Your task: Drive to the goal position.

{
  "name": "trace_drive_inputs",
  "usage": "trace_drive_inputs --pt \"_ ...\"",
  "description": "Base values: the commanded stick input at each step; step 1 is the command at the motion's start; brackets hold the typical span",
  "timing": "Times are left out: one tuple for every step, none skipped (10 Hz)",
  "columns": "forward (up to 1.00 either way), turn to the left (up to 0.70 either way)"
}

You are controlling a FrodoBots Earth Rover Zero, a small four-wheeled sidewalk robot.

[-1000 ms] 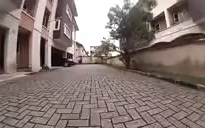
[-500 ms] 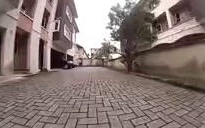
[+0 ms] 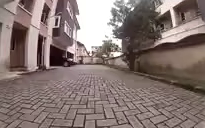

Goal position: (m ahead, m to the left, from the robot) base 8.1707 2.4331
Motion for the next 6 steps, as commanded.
trace_drive_inputs --pt "0.7 0.0" --pt "0.7 0.0" --pt "0.7 0.0" --pt "0.7 0.0" --pt "0.7 0.0" --pt "0.7 0.0"
